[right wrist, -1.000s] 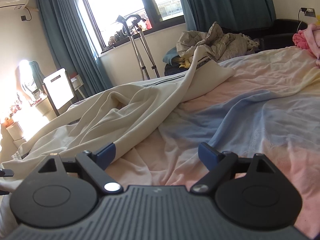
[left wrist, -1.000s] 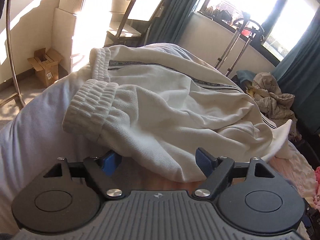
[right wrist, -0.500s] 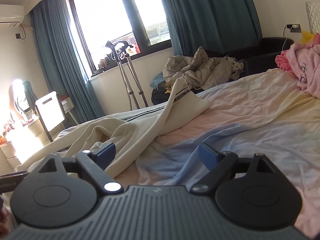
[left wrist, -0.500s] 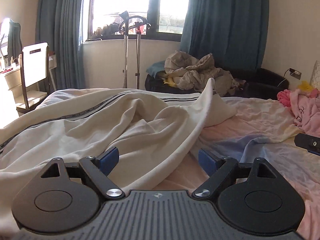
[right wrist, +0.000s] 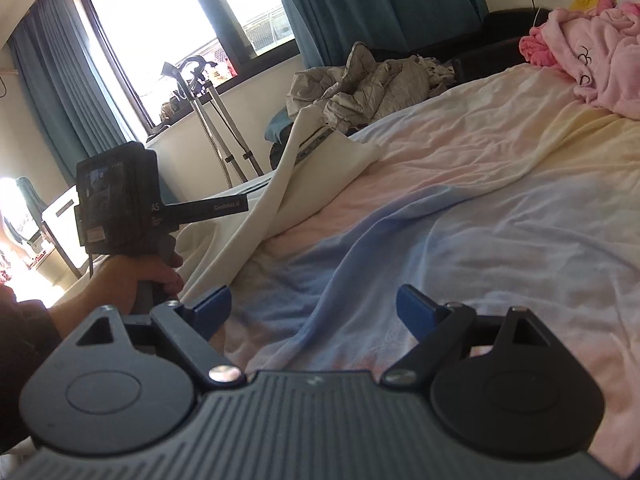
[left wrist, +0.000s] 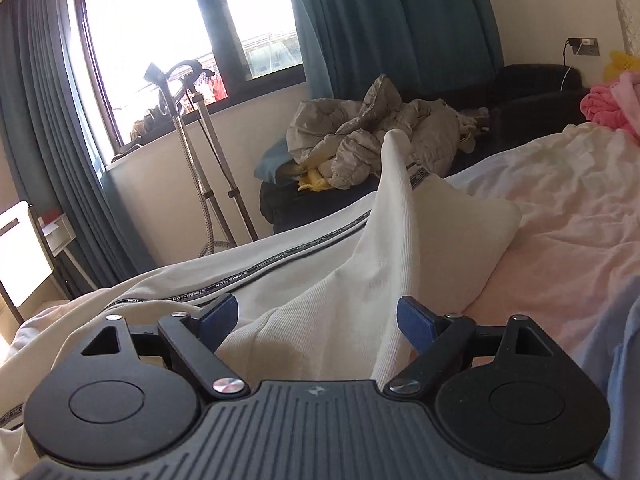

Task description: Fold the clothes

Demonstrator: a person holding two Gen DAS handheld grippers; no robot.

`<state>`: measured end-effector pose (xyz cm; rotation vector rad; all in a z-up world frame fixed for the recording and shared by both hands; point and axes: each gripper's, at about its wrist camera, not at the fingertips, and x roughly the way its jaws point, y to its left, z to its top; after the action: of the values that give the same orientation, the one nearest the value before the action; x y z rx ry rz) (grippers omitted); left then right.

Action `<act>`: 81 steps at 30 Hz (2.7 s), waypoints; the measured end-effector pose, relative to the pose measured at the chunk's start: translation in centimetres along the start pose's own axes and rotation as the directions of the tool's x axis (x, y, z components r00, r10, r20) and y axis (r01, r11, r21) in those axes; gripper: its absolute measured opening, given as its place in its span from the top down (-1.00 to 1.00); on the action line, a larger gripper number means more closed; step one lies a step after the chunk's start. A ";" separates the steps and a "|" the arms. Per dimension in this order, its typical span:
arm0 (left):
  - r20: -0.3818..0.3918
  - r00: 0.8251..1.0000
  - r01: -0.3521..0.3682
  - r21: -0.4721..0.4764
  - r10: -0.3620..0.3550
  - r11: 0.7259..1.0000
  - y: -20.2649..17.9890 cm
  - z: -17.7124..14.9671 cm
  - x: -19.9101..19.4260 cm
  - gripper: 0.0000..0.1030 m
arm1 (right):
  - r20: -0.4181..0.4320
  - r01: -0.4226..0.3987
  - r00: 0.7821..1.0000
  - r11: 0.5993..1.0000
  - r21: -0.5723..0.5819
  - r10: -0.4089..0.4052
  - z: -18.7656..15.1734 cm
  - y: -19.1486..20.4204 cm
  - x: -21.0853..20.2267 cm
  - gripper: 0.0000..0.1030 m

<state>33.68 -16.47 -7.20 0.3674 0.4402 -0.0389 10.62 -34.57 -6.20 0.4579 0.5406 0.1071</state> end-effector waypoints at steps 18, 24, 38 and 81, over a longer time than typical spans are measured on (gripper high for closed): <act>0.062 0.981 0.184 0.008 -0.185 0.983 -3.2 2.6 -4.0 0.99 | -0.053 0.085 0.995 0.993 0.084 -0.081 -0.5 -3.1 4.0 -0.75; 0.051 0.974 0.222 0.004 -0.222 0.975 -2.6 2.2 -8.8 0.97 | -0.007 0.060 0.998 0.991 0.119 -0.060 0.0 -2.7 1.3 -0.75; 0.025 0.990 0.135 0.139 -0.140 0.981 -4.3 0.2 -0.9 -0.59 | -0.002 0.041 0.999 0.992 0.120 -0.041 0.2 -2.1 0.8 -0.75; -0.019 0.903 0.426 -0.093 -0.429 0.900 6.0 -8.8 -26.5 -0.28 | -0.018 0.025 1.000 0.914 0.405 -0.019 0.0 -7.1 0.4 -0.75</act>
<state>6.81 -8.87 -1.35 0.1792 0.5543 -0.4417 10.79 -40.82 -9.51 0.8572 0.5834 -0.0263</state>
